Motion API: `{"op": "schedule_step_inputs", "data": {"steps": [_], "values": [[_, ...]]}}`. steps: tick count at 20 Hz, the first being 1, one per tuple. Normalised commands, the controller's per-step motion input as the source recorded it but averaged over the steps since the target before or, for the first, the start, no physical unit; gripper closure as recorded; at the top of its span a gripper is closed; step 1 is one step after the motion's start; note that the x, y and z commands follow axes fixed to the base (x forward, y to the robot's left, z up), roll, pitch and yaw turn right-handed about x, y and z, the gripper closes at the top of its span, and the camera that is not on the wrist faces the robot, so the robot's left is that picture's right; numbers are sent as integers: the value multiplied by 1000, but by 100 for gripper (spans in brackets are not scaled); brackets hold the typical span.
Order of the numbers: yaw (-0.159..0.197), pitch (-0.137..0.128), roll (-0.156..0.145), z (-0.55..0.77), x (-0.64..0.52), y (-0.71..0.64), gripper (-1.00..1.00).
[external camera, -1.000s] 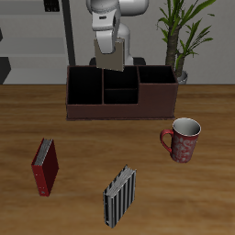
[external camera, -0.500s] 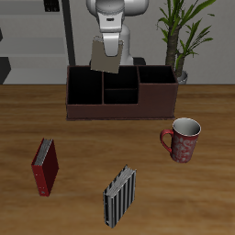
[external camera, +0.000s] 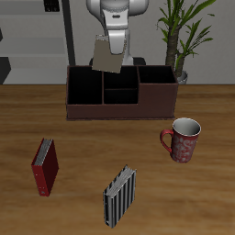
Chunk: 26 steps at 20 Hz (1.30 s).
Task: Place the yellow book into the back desk caddy's front compartment and place the red mug into the back desk caddy's right compartment
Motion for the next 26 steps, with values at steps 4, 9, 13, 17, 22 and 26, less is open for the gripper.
{"op": "schedule_step_inputs", "data": {"steps": [4,9,13,17,22,26], "values": [[95,-51,-9,13,93,-26,100],[88,-15,67,-208,19,198,100],[31,5,48,-103,-48,213,100],[0,-1,48,-38,2,282,100],[-10,44,26,-135,-80,109,100],[-58,51,36,-149,-141,91,100]]}}
